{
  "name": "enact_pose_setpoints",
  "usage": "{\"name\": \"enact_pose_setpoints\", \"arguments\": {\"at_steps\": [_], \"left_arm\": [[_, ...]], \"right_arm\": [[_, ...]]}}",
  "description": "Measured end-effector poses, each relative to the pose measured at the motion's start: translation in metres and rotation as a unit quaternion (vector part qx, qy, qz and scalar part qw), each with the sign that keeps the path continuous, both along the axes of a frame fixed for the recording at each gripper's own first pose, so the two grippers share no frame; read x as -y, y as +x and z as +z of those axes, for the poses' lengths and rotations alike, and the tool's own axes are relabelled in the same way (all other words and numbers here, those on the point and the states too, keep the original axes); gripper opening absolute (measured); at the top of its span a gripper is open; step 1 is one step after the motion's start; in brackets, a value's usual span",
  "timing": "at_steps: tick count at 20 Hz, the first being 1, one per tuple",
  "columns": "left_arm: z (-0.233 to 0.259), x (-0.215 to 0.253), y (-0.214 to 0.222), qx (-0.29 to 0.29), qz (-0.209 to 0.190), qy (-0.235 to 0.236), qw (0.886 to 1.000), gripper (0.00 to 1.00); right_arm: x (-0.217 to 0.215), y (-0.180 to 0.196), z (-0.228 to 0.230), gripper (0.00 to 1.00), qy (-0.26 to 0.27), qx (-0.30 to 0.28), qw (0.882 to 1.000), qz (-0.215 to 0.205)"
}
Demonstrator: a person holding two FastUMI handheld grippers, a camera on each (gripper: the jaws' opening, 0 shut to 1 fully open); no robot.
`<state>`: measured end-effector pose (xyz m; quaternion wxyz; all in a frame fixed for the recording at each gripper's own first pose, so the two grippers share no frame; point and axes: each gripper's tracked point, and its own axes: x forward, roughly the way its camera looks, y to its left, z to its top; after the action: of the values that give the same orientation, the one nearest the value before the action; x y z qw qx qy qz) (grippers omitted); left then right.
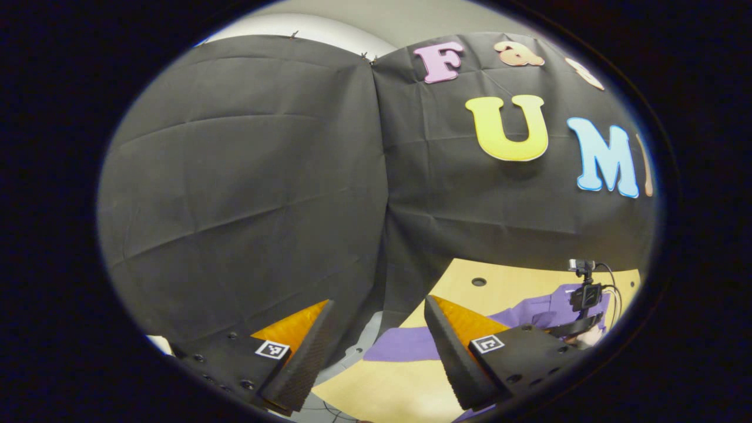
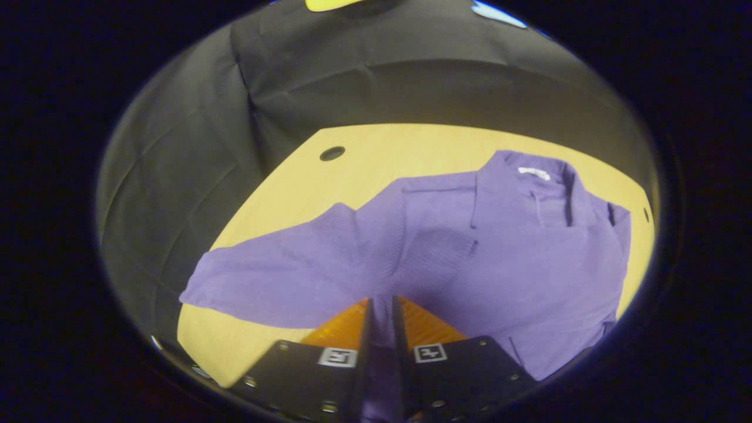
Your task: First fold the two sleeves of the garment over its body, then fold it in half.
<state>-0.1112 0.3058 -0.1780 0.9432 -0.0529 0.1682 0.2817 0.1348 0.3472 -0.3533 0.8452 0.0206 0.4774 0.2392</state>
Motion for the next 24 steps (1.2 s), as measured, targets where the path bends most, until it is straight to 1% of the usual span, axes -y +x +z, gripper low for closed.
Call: {"name": "enact_pose_setpoints", "arguments": {"at_steps": [1,4,6,9,13,15,16,17,18,22,23,24], "left_arm": [[-0.002,0.0,0.002,-0.001,-0.001,-0.002,1.0,0.96],[-0.014,0.003,0.006,-0.004,-0.007,-0.006,1.0,0.97],[-0.025,0.006,0.011,-0.008,-0.014,-0.012,1.0,0.97],[-0.051,0.01,0.02,-0.016,-0.03,-0.023,0.999,0.98],[-0.099,0.013,0.038,-0.035,-0.053,-0.029,0.998,1.0],[-0.125,0.011,0.053,-0.046,-0.06,-0.044,0.996,1.0],[-0.138,0.01,0.06,-0.051,-0.062,-0.053,0.995,0.97],[-0.151,0.008,0.065,-0.056,-0.063,-0.061,0.995,0.97],[-0.166,0.006,0.069,-0.063,-0.064,-0.067,0.994,1.0],[-0.228,-0.002,0.084,-0.112,-0.069,-0.09,0.987,1.0],[-0.241,-0.004,0.088,-0.121,-0.07,-0.096,0.985,0.94],[-0.255,-0.003,0.093,-0.129,-0.072,-0.102,0.984,0.98]], "right_arm": [[0.005,0.006,0.002,0.41,-0.005,0.013,1.0,0.0],[0.003,0.007,0.015,0.6,-0.001,0.033,0.999,-0.002],[0.009,0.01,0.03,0.76,0.001,0.047,0.999,-0.007],[0.017,0.012,0.055,0.76,0.019,0.063,0.998,-0.018],[0.042,0.014,0.101,0.76,0.038,0.094,0.994,-0.041],[0.059,0.014,0.125,0.76,0.045,0.112,0.991,-0.054],[0.068,0.013,0.138,0.76,0.047,0.12,0.99,-0.062],[0.078,0.012,0.149,0.76,0.049,0.128,0.988,-0.069],[0.088,0.01,0.159,0.76,0.048,0.135,0.987,-0.077],[0.13,-0.004,0.197,0.76,0.046,0.163,0.98,-0.107],[0.14,-0.008,0.203,0.76,0.045,0.167,0.978,-0.117],[0.15,-0.012,0.211,0.76,0.046,0.17,0.976,-0.126]]}}
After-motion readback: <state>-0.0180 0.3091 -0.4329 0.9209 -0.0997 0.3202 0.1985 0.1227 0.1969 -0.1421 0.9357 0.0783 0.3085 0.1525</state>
